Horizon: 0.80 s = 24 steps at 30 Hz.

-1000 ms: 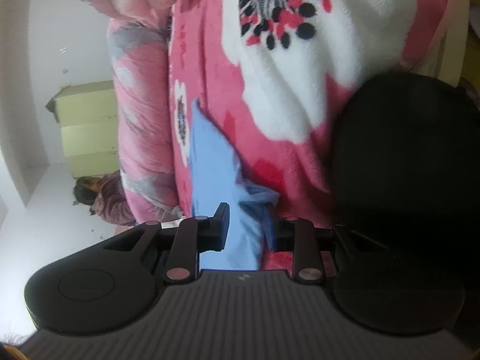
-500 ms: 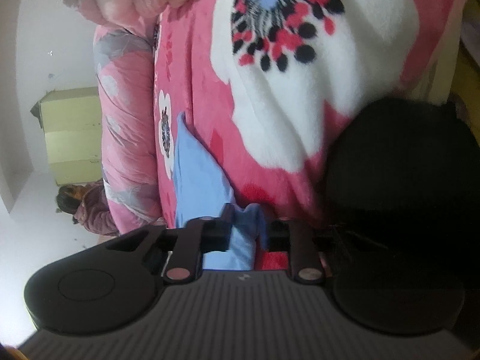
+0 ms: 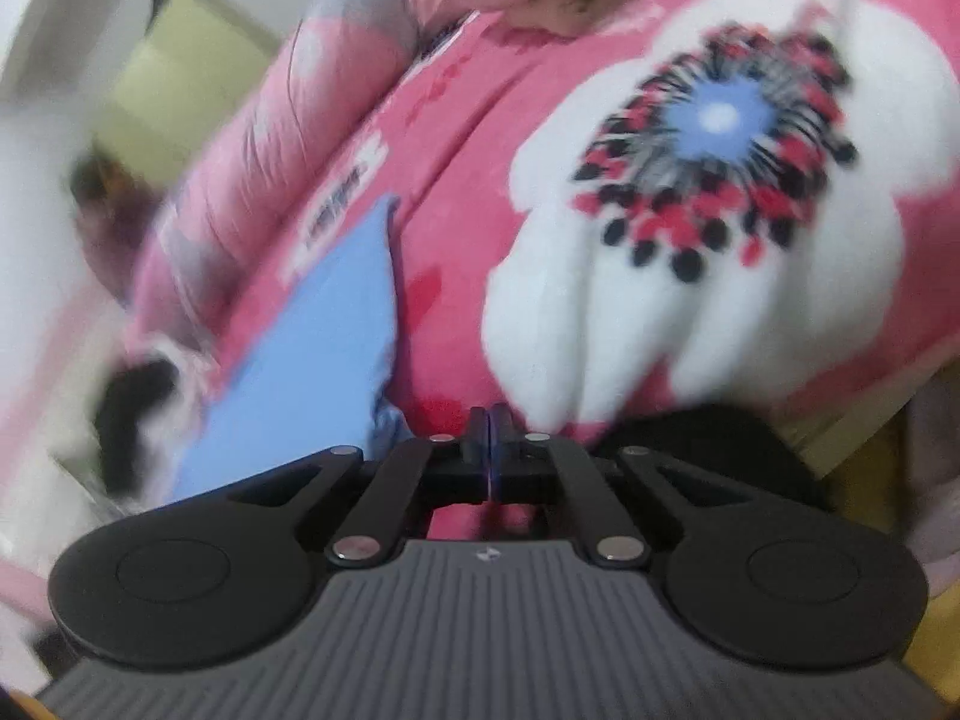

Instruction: Fold clothes

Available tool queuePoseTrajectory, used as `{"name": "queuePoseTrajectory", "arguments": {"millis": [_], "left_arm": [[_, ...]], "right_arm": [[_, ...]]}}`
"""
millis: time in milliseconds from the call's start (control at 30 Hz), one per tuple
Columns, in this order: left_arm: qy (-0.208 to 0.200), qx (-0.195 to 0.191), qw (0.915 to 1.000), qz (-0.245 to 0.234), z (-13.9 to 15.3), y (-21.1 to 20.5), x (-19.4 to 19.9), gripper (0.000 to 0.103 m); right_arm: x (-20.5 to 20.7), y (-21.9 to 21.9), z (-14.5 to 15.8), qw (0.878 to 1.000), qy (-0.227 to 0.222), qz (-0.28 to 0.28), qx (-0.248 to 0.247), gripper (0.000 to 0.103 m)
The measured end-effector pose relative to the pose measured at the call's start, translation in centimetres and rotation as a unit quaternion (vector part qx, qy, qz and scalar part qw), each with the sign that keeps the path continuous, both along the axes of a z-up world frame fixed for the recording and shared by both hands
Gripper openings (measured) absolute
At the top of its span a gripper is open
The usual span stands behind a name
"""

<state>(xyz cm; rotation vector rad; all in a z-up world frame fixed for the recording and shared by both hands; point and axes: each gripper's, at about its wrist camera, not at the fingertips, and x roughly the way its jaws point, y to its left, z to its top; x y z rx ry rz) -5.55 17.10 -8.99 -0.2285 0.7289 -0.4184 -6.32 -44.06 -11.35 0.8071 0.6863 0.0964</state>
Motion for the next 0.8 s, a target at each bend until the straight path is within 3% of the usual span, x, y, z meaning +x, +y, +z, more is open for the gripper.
{"name": "queuePoseTrajectory", "arguments": {"millis": [33,167,267,333,433,500,567,600,800], "left_arm": [[0.0,0.0,1.0,0.0,0.0,0.0,0.0,0.044],[0.0,0.002,1.0,-0.001,0.0,0.0,0.0,0.044],[-0.002,0.005,1.0,0.0,0.0,-0.2,-0.1,0.044],[-0.004,0.005,1.0,0.0,0.0,-0.2,-0.2,0.044],[-0.007,0.003,1.0,0.001,-0.1,-0.2,-0.3,0.044],[-0.009,-0.001,1.0,0.0,-0.2,-0.1,-0.4,0.044],[-0.011,-0.004,0.9999,-0.002,-0.3,0.1,-0.4,0.044],[-0.012,-0.005,0.9999,-0.003,-0.3,0.2,-0.4,0.044],[-0.018,-0.006,0.9998,0.0,-0.2,0.4,-0.9,0.044]], "right_arm": [[-0.3,-0.5,0.2,1.0,-0.004,-0.011,0.004,0.001],[-1.2,0.4,3.6,0.995,-0.053,-0.009,-0.084,0.004],[-0.9,4.1,5.4,0.98,-0.11,0.071,-0.153,0.004],[-0.1,7.2,5.8,0.961,-0.137,0.137,-0.197,0.004],[1.0,8.7,4.4,0.949,-0.115,0.18,-0.232,0.004],[1.3,7.2,2.9,0.955,-0.081,0.159,-0.239,0.0],[0.9,4.4,2.2,0.969,-0.068,0.116,-0.207,0.0],[0.9,4.7,2.4,0.969,-0.074,0.115,-0.204,0.005],[1.0,8.7,4.1,0.961,-0.126,0.133,-0.21,0.005]]}}
